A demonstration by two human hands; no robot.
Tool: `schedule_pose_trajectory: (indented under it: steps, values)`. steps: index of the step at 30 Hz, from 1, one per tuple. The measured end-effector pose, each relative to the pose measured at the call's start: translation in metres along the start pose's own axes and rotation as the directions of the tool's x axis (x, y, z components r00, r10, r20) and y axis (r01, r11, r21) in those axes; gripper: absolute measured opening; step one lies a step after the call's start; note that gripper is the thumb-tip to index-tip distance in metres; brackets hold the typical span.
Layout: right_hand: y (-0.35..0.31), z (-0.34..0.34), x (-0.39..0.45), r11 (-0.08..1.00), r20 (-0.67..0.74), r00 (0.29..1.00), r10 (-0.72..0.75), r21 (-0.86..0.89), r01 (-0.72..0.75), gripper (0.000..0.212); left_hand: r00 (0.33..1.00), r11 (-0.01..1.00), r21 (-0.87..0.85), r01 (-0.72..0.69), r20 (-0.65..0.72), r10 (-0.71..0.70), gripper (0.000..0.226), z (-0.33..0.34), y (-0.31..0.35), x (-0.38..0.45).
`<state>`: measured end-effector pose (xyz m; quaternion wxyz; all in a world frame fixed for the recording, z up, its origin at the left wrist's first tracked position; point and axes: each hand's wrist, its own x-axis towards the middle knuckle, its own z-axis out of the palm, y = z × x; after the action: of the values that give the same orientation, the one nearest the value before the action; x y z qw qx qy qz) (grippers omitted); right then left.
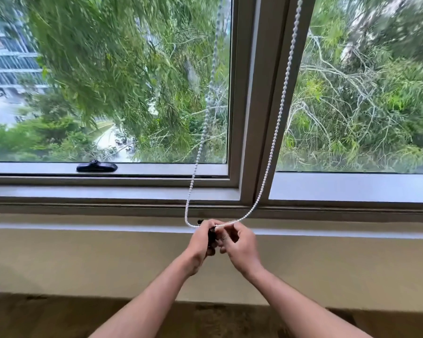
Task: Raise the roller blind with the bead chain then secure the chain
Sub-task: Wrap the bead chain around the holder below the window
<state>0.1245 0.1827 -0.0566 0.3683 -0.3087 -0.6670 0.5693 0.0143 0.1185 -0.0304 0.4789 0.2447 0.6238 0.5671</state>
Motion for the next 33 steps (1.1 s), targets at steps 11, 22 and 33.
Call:
schedule_pose_trajectory:
  steps: [11, 22, 33]
  values:
    - [-0.003, 0.006, 0.012, 0.99, -0.04, 0.995, 0.09, 0.111, -0.085, 0.025, 0.999, 1.0, -0.009, -0.027, 0.047, 0.027, 0.038, -0.006, 0.0, 0.008]
    - [-0.004, 0.007, 0.023, 0.98, -0.034, 0.99, 0.14, 0.147, -0.134, 0.021, 1.0, 0.998, -0.054, -0.018, -0.004, 0.018, 0.04, -0.009, 0.0, 0.012]
    - [-0.012, 0.007, 0.032, 0.938, -0.026, 0.966, 0.256, 0.247, -0.242, 0.02, 0.991, 0.98, -0.148, -0.131, 0.017, 0.135, 0.037, 0.0, 0.009, 0.01]
